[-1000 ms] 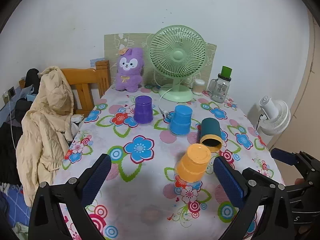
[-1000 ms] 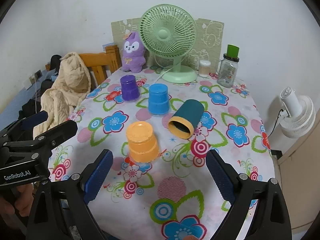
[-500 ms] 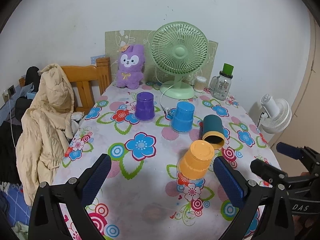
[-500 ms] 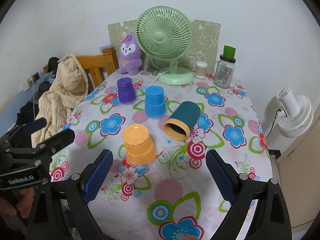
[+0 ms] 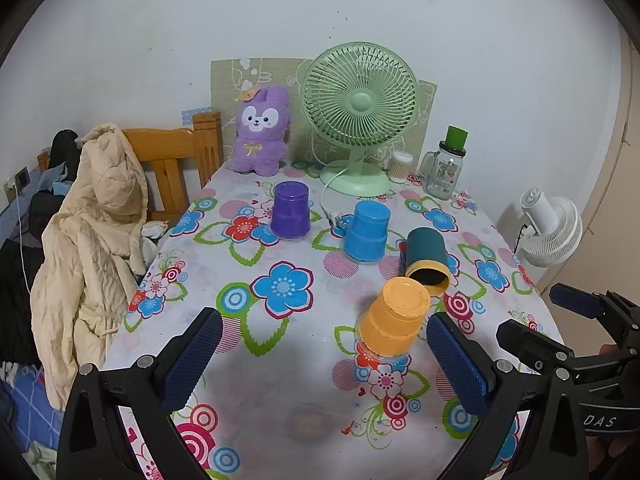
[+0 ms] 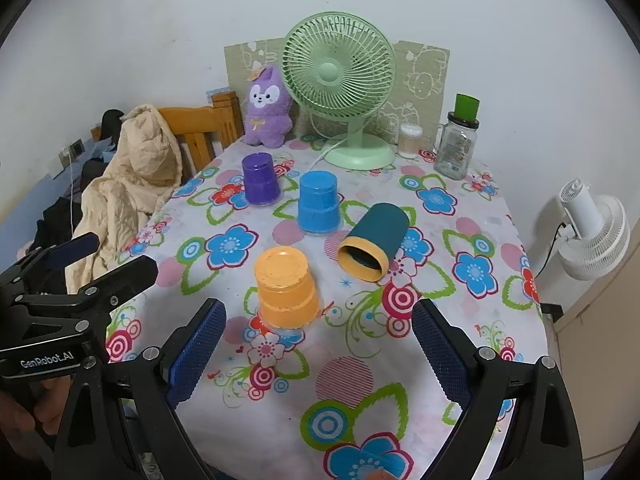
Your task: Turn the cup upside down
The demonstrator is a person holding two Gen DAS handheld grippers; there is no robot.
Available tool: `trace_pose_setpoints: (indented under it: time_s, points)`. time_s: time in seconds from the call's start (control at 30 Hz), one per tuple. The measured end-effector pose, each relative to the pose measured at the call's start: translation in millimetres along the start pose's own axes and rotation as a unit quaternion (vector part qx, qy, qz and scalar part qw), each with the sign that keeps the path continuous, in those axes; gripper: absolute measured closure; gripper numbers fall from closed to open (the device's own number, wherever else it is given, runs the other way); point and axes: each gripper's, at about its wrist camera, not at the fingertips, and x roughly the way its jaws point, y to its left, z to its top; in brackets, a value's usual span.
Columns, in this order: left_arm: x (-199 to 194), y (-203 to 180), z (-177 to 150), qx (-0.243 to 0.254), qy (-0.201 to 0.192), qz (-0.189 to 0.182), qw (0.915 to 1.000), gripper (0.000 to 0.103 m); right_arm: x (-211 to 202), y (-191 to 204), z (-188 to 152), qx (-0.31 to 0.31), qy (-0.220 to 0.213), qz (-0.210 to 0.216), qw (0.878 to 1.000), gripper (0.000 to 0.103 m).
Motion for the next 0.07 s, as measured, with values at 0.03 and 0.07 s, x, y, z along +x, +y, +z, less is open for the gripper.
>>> trace_pose_setpoints:
  time_s: [0.03,0.07]
  points:
    - [-0.4,0.6,0.0,0.000,-0.001,0.000,1.0000,0.000,-0.3,0.8,-0.1,-0.001,0.000,-0.001,1.000,0.008]
    - [-1.1,1.4,0.0,0.000,-0.001,0.001,1.0000,0.000,-0.2,0.9,-0.2,-0.001,0.000,-0.001,1.000,0.008]
